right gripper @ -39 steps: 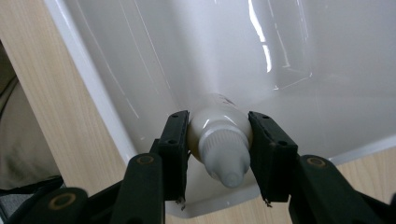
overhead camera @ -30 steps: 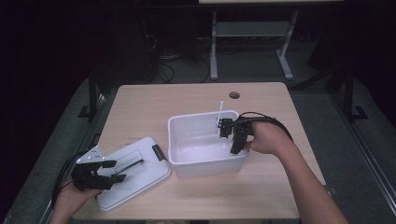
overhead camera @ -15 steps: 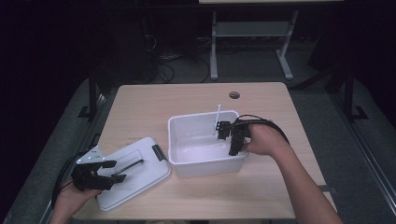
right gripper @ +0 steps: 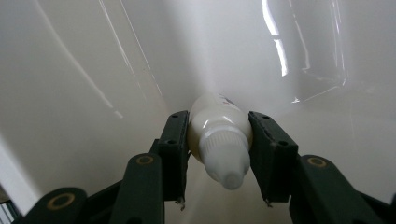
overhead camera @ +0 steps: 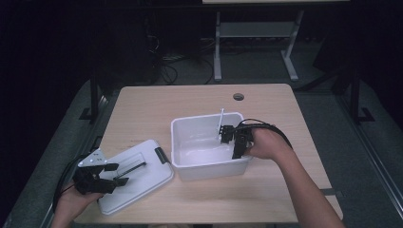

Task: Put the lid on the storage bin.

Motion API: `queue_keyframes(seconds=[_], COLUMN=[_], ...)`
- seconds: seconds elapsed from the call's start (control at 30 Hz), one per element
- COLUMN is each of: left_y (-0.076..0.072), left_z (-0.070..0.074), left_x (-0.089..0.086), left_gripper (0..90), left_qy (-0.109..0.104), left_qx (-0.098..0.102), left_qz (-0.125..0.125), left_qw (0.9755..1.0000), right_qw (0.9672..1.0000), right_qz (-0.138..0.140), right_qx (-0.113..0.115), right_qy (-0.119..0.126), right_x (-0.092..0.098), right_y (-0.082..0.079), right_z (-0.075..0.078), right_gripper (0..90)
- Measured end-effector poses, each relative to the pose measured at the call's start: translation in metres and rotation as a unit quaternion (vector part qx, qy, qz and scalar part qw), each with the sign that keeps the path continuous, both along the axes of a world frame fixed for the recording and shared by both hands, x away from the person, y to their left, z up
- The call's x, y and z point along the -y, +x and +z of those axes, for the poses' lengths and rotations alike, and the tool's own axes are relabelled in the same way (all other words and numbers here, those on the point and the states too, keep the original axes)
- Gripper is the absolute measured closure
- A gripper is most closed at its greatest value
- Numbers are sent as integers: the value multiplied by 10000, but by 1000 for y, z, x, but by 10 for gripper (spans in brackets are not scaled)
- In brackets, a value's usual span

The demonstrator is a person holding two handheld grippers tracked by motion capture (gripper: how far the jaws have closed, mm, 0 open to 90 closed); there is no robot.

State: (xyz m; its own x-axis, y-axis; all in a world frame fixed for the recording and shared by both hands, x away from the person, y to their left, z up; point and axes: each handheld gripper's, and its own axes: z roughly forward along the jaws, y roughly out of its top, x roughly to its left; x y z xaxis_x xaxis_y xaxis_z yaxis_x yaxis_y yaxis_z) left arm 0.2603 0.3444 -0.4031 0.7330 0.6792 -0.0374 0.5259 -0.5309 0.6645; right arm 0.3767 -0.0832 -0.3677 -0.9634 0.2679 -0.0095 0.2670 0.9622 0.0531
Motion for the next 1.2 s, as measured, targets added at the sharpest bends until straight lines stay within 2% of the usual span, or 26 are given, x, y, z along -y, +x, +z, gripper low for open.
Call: queue_keyframes(seconds=[0.33,0.43,0.67,0.83,1.2], left_y=[0,0,0,0,0], left_z=[0,0,0,0,1], left_x=[0,1,1,1,2], left_gripper=[300,300,300,300,300], left_qy=[28,29,23,46,46], left_qx=[-6,-10,-14,-24,-13], left_qz=[11,10,4,-11,-28], left_qw=[10000,10000,10000,10000,10000], right_qw=[10000,10000,9999,9997,9991], right_qz=[-31,-40,-40,-102,-142], right_qx=[7,37,100,190,346], right_qy=[-17,-21,-7,122,187], right_x=[0,0,2,6,11], right_y=[-1,-1,-2,-5,-8], right_z=[1,4,7,20,38], right_gripper=[574,602,598,589,589])
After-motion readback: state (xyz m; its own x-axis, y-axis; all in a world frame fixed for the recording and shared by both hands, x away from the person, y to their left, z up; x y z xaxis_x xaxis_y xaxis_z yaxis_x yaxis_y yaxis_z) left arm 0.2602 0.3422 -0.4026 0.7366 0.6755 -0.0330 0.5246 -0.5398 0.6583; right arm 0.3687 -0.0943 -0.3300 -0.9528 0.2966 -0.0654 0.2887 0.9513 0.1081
